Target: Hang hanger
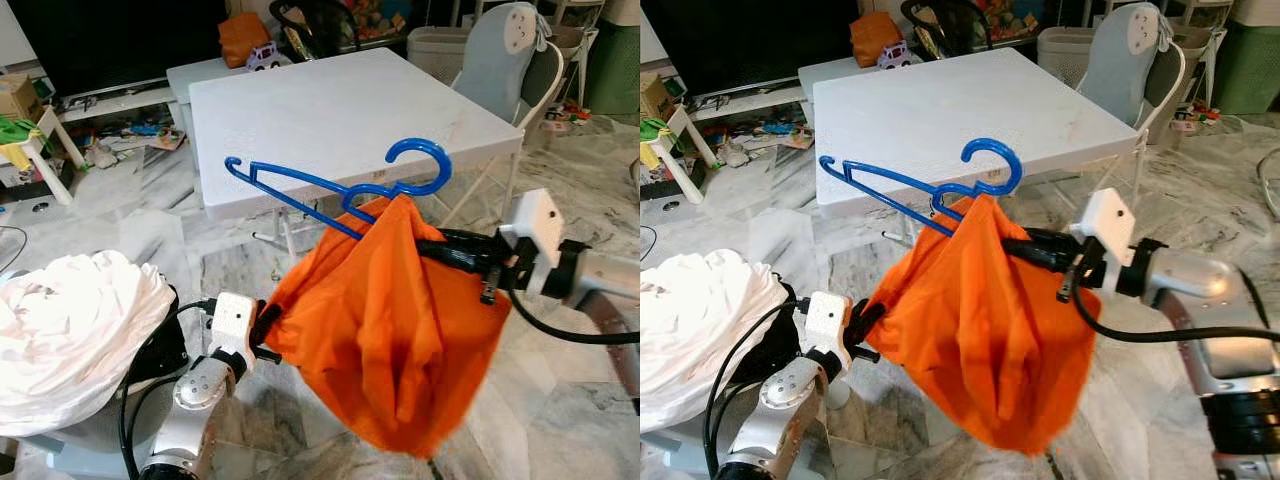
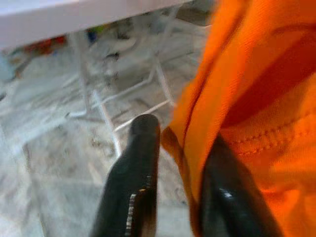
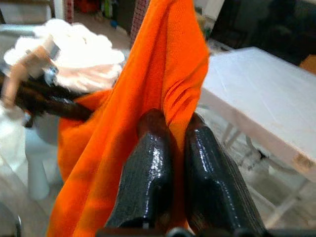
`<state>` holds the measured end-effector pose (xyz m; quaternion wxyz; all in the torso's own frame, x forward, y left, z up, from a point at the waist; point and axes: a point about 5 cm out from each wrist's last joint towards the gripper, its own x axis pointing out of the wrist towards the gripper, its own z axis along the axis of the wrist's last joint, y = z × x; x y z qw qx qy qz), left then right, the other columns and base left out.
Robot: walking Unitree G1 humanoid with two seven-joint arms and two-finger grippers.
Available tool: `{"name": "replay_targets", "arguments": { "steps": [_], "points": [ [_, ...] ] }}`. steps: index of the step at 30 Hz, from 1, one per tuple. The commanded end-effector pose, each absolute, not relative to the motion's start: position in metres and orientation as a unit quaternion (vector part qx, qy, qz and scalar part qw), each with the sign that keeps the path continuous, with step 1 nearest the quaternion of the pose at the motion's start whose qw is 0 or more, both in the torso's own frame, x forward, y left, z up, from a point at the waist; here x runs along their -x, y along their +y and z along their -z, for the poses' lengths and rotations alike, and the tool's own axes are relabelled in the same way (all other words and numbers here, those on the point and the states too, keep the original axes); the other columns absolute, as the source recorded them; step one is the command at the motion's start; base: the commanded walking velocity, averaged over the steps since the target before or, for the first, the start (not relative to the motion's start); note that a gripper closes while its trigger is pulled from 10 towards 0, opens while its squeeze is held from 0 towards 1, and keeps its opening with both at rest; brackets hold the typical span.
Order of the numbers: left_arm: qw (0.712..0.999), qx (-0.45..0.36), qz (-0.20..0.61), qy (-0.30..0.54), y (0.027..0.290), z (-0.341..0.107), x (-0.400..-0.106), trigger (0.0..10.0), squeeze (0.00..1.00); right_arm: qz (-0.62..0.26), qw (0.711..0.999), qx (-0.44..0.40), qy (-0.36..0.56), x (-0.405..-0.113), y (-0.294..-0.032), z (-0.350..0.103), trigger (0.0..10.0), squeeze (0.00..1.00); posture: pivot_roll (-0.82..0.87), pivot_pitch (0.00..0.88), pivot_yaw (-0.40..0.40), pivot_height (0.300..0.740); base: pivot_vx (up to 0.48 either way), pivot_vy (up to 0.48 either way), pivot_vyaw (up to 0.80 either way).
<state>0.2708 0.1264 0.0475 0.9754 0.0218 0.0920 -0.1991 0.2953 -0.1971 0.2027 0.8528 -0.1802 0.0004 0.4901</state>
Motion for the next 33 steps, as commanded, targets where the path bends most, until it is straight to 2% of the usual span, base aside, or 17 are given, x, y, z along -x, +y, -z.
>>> {"name": "replay_targets", "arguments": {
  "steps": [1,12,16,17,20,24,28,33],
  "points": [
    [0.971,-0.042,0.217,0.089,0.127,-0.048,-0.267,10.0,1.00,-0.484,0.851,0.202,-0.006,-0.300,-0.195,-0.205,10.0,0.00,-0.11,0.000,0.078,0.740,0.000,0.000,0.00],
    [0.949,-0.089,0.292,0.076,0.116,-0.046,-0.257,10.0,1.00,-0.411,0.860,0.303,0.018,-0.330,-0.191,-0.178,10.0,0.00,-0.11,0.000,0.074,0.740,0.000,0.000,0.00],
    [0.932,-0.199,0.303,0.027,0.115,-0.054,-0.259,10.0,1.00,-0.410,0.847,0.338,0.011,-0.334,-0.189,-0.171,10.0,0.00,-0.11,0.000,0.074,0.740,0.000,0.000,0.00],
    [0.934,-0.185,0.305,0.013,0.112,-0.059,-0.259,10.0,1.00,-0.418,0.833,0.363,0.020,-0.334,-0.191,-0.166,10.0,0.00,-0.11,0.000,0.075,0.740,0.000,0.000,0.00],
    [0.933,-0.177,0.312,0.000,0.111,-0.064,-0.258,10.0,1.00,-0.449,0.813,0.369,0.032,-0.332,-0.193,-0.163,10.0,0.00,-0.10,0.000,0.075,0.740,0.000,0.000,0.00],
    [0.901,-0.246,0.358,-0.011,0.109,-0.061,-0.250,10.0,1.00,-0.493,0.751,0.437,0.048,-0.325,-0.203,-0.159,10.0,0.00,-0.11,0.000,0.078,0.740,0.000,0.000,0.00],
    [0.897,-0.230,0.376,-0.007,0.113,-0.059,-0.242,10.0,1.00,-0.526,0.701,0.475,0.080,-0.317,-0.225,-0.160,10.0,0.00,-0.11,0.000,0.080,0.740,0.000,0.000,0.00],
    [0.895,-0.222,0.387,-0.009,0.120,-0.061,-0.242,10.0,1.00,-0.541,0.680,0.488,0.080,-0.316,-0.230,-0.165,10.0,0.00,-0.12,0.000,0.084,0.740,0.000,0.000,0.00]
  ]
}}
